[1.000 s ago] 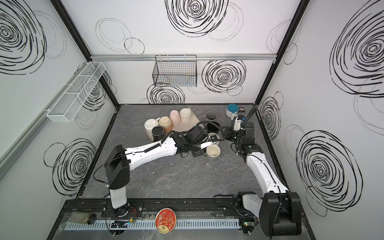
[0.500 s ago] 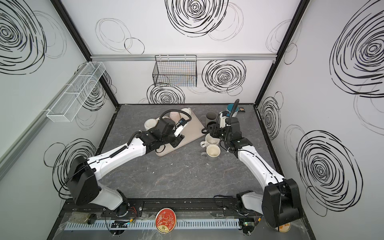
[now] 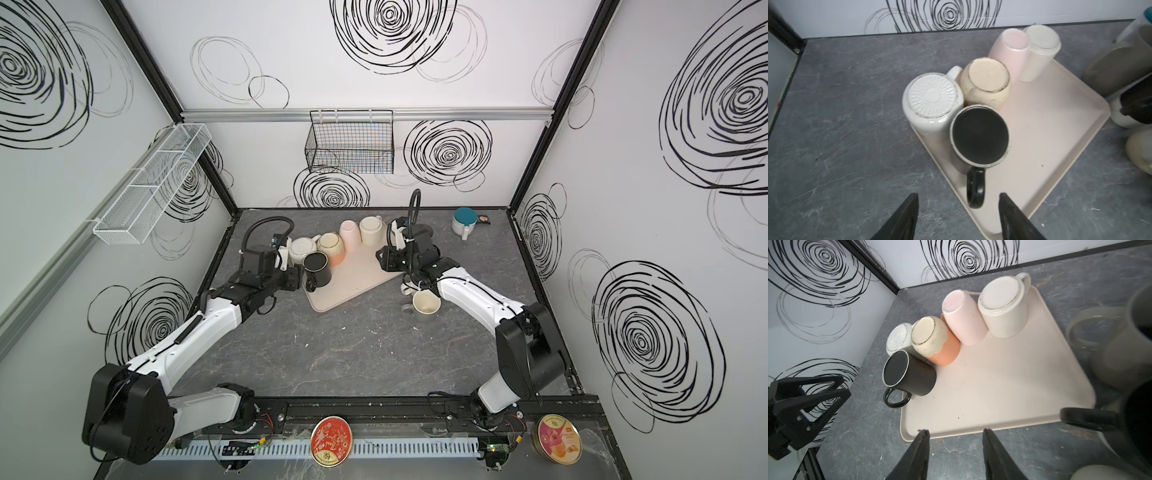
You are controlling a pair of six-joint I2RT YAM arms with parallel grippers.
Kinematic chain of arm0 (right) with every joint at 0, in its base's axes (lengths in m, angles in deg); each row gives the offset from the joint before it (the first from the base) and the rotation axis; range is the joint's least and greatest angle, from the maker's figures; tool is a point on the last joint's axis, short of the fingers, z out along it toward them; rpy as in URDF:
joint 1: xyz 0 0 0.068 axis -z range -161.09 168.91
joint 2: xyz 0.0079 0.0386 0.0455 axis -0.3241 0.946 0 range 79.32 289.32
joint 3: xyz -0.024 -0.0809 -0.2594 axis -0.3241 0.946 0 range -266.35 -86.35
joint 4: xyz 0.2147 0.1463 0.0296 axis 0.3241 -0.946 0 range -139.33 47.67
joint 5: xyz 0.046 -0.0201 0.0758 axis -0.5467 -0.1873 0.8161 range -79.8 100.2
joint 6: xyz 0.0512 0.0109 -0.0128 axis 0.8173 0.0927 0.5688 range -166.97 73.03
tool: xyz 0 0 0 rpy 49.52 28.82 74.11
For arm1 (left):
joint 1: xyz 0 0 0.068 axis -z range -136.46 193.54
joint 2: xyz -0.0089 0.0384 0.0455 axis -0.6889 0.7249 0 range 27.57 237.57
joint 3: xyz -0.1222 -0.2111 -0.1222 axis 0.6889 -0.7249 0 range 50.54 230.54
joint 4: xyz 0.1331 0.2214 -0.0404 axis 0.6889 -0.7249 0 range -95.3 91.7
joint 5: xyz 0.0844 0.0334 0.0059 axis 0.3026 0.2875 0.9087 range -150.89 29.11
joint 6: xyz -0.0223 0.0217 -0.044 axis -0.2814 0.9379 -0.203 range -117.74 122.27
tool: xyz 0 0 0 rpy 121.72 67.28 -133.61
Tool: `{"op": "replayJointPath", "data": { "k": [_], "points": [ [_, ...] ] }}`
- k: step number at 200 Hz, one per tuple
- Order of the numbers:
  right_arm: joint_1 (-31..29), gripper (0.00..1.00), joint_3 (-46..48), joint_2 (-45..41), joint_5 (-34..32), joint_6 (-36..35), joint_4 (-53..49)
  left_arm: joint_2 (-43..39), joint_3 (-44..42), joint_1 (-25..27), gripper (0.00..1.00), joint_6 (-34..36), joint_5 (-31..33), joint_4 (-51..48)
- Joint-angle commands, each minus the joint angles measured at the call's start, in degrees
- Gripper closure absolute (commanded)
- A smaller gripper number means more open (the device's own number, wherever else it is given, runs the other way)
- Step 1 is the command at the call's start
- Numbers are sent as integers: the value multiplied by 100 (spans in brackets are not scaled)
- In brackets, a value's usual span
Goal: Turn the mug right side up
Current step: 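Move both grippers toward the upside-down black mug on the tray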
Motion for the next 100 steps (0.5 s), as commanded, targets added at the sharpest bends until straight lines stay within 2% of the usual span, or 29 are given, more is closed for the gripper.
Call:
{"op": "replayJointPath", "data": {
  "k": [1,56,100],
  "points": [
    [-210,54,-347,311,93,-49,23,-56,-33,-11,34,-166,42,139],
    [-631,54,-945,1250,494,7,-107,741,311,245,30,-266,407,32],
    [-804,53,-1294,1692,719,3,-444,1322,581,523,31,-240,460,3]
  ]
}}
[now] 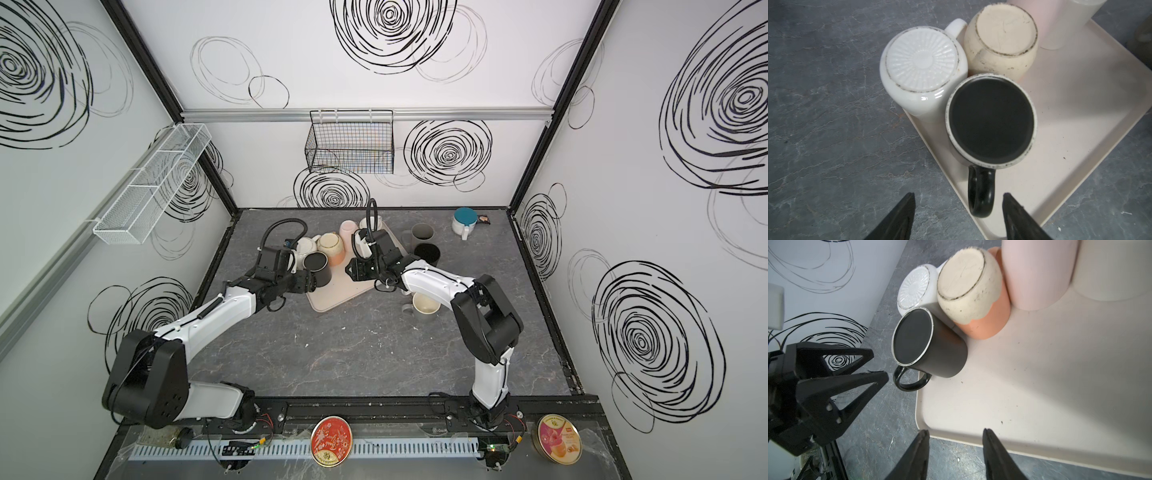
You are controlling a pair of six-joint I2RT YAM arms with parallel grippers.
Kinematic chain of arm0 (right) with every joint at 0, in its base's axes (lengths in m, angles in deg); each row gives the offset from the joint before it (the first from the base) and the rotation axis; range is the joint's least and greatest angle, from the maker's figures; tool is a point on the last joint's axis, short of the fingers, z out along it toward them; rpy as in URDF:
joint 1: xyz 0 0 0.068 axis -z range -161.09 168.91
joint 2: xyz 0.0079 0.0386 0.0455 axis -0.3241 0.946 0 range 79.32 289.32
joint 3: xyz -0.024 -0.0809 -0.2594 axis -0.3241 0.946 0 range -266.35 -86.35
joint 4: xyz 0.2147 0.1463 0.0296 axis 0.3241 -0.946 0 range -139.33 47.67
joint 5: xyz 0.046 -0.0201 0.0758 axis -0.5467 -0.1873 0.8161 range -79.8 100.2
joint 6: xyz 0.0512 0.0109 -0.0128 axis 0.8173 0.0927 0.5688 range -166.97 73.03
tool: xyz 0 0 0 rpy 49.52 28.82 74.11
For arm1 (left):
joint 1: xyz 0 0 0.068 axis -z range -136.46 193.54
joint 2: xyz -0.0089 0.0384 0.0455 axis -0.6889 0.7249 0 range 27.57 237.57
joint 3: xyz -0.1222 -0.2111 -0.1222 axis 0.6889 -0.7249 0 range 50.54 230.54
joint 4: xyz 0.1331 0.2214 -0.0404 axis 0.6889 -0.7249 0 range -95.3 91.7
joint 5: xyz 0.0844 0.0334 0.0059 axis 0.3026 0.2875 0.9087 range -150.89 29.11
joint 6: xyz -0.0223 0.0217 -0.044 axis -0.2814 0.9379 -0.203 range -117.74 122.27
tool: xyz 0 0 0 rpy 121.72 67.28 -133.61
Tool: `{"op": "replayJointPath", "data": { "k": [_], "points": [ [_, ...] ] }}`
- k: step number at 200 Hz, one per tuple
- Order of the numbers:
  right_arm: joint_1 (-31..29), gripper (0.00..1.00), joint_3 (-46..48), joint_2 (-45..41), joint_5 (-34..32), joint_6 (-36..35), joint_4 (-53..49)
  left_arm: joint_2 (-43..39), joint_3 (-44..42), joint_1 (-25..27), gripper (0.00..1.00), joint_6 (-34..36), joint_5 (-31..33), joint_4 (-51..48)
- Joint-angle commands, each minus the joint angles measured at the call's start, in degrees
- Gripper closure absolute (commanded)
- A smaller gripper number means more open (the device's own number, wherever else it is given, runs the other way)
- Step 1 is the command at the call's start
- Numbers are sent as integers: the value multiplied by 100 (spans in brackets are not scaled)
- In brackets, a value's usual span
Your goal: Turn the mug right side up
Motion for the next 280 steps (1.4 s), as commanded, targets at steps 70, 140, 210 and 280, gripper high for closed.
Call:
{"op": "replayJointPath", "data": {
  "k": [70,140,210,280],
  "points": [
    [-101,53,-227,243,346,45,-261,775,570,336,34,25,465,-4],
    [-83,53,-201,295,410,1,-499,1184,812,945,51,318,1128,-210],
    [37,53,198,-66,157,18,-363,1139,880,1394,75,297,778,-170],
    [109,53,306,-105,150,36,-306,962,888,1711,71,117,706,-260]
  ]
}}
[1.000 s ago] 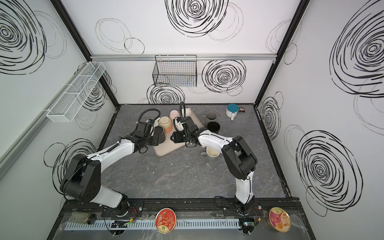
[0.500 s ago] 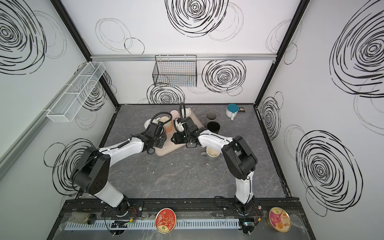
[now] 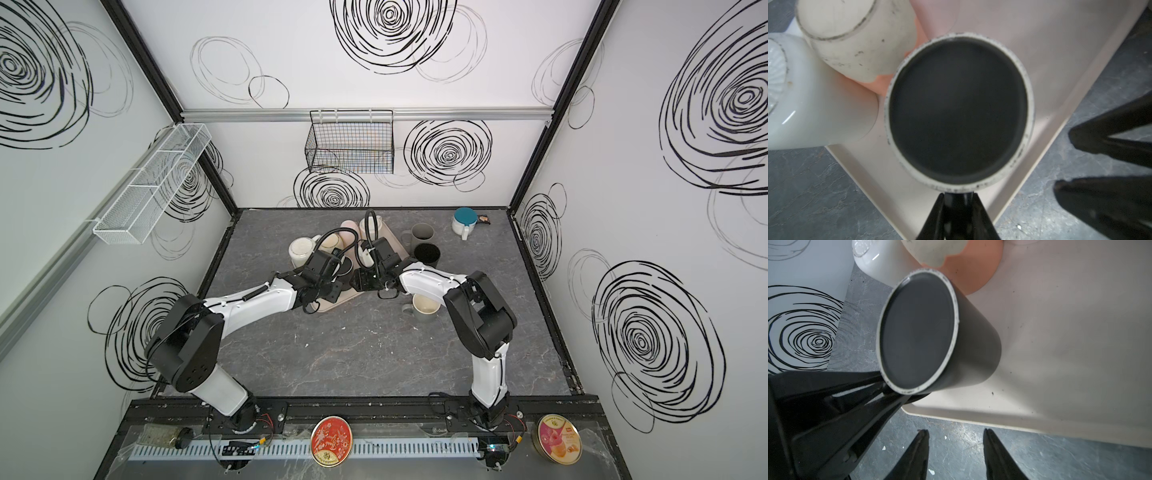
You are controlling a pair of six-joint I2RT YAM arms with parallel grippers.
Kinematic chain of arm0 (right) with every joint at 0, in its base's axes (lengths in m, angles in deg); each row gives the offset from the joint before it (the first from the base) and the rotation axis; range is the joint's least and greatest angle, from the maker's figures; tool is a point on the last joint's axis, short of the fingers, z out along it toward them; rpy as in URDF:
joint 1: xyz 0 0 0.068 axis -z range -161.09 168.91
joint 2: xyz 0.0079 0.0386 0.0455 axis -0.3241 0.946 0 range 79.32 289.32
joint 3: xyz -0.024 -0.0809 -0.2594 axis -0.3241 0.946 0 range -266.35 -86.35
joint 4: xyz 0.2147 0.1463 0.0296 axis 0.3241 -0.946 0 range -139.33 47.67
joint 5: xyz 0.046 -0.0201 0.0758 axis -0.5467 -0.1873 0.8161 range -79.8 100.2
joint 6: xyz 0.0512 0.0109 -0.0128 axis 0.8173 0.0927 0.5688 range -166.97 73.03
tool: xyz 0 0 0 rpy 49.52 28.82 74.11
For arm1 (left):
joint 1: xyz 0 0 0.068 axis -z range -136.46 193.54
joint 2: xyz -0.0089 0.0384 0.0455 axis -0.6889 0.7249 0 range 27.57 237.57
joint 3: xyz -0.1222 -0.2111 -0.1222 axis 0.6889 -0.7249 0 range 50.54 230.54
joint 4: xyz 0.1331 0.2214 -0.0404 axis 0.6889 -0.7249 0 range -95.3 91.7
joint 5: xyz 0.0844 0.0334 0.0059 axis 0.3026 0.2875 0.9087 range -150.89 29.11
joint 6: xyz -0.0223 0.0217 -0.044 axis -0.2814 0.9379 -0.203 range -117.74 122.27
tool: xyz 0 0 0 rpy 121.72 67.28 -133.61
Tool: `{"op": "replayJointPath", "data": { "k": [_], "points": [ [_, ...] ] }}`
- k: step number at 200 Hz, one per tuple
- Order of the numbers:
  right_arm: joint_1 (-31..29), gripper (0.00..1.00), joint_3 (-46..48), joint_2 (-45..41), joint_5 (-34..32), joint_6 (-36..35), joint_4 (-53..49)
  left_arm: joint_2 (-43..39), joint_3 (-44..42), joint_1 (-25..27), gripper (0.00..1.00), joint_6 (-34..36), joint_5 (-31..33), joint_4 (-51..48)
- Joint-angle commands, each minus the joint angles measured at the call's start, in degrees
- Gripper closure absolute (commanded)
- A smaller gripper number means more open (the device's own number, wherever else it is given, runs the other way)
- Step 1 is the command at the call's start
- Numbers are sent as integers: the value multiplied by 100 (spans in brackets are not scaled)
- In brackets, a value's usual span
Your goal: Turn the mug right side up
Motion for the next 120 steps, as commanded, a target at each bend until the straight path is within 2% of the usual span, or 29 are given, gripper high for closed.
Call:
{"op": "replayJointPath", "data": {
  "k": [1,17,36,120],
  "points": [
    [13,53,38,-262,-52,8,55,-232,143,28,70,-145,-26,23],
    [17,53,44,-246,-42,8,63,-218,205,1,59,-167,97,-46],
    [16,53,59,-247,-40,16,64,-117,359,-8,55,-130,209,-188],
    [39,53,193,-352,-105,35,107,410,508,36,58,-183,-17,-63]
  ]
}}
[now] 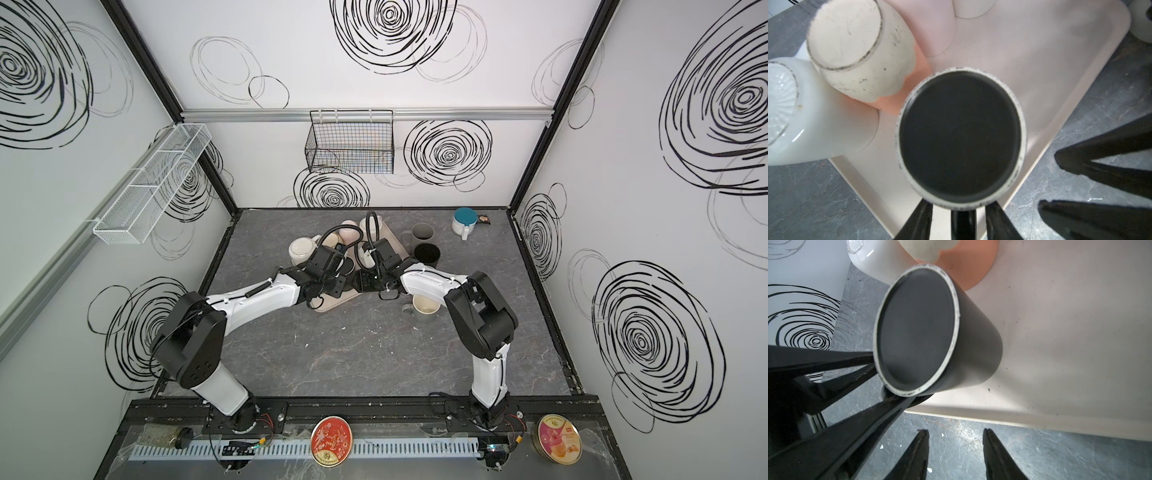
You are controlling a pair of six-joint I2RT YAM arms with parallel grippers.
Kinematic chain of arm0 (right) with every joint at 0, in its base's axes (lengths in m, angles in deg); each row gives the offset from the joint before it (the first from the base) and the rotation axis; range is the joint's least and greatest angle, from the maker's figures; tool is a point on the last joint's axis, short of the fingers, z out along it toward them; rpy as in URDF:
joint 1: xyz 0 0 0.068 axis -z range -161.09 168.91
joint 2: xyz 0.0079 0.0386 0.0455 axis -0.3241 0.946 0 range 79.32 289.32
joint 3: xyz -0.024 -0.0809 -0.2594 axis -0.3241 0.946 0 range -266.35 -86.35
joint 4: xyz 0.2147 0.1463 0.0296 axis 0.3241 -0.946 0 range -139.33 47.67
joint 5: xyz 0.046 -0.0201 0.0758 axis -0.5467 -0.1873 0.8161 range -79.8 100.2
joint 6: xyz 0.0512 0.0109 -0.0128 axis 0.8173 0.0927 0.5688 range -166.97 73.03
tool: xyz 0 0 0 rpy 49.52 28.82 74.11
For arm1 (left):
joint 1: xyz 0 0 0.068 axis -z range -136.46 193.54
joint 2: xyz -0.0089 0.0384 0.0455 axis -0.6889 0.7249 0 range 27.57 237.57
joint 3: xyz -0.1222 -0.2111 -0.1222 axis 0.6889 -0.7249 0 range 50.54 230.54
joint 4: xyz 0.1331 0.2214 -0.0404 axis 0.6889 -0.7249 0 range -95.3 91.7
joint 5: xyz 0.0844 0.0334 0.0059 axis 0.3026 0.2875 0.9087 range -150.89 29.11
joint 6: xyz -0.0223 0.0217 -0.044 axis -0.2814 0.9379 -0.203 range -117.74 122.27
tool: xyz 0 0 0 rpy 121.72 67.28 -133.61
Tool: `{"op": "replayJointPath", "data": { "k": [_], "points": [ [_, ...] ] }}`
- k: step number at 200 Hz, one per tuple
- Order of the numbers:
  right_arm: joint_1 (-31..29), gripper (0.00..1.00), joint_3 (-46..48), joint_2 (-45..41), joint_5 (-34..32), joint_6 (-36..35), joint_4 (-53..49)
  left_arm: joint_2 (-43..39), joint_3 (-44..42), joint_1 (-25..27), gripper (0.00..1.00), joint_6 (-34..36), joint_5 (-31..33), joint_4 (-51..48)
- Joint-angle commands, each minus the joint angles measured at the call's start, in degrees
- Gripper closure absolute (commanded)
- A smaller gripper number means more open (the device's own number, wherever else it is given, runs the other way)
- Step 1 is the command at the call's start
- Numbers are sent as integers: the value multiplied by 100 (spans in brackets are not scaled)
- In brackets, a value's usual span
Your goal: Turn the mug right side up
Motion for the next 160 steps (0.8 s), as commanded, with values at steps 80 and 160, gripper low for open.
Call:
{"op": "replayJointPath", "data": {
  "k": [80,160],
  "points": [
    [96,54,534,-812,-309,201,646,-79,35,-17,86,-59,-117,206],
    [263,55,1279,-1814,-494,415,1587,-1035,-627,-371,100,-727,-816,1441]
  ]
}}
